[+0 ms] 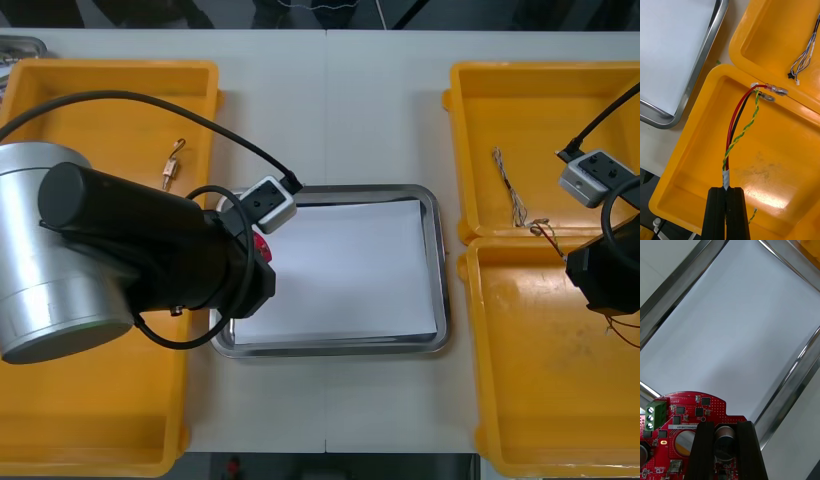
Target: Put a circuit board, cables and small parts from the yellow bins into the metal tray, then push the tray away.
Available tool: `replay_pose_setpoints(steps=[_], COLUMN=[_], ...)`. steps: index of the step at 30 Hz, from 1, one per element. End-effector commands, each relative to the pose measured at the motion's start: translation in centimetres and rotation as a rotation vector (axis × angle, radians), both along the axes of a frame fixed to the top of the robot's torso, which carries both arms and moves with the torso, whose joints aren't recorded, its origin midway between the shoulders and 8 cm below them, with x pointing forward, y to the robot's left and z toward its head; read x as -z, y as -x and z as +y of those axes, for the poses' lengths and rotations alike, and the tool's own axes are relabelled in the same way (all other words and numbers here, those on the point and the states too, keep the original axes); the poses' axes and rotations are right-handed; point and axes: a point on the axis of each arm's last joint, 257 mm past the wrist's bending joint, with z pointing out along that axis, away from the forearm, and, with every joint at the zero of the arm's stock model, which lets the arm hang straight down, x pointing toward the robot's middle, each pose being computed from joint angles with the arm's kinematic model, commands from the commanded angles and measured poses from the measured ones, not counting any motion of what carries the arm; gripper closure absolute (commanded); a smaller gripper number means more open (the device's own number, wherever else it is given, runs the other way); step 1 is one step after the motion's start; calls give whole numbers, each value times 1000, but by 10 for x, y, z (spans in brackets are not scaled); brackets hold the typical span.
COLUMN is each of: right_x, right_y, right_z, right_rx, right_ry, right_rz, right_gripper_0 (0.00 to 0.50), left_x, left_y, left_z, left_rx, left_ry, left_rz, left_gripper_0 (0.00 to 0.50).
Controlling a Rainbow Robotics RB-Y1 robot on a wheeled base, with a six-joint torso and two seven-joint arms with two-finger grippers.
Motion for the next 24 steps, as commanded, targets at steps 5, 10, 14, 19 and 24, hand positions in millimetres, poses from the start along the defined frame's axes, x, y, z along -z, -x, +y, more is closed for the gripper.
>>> replay_pose_setpoints(steps=[5,10,14,19,24], right_x=[-13,-12,-13,-14,-15], right_y=[-6,-6,-6,-9,-9], right_z=[-8,-9,-8,-11,-12], right_rx=[-38,-39,-37,-30,-28], right_ry=[66,67,66,72,76], right_rz=[-37,-35,-39,-48,-51], right_gripper_0=[500,500,500,500,500], left_x=[12,26,35,47,68], left_y=[-8,-12,-13,-16,-21], left_z=[-26,-30,-33,-39,-49], left_rx=[-37,-39,-44,-52,-55], left_ry=[34,37,38,49,67], left_rz=[4,-1,3,17,19], left_gripper_0=[500,500,500,500,500])
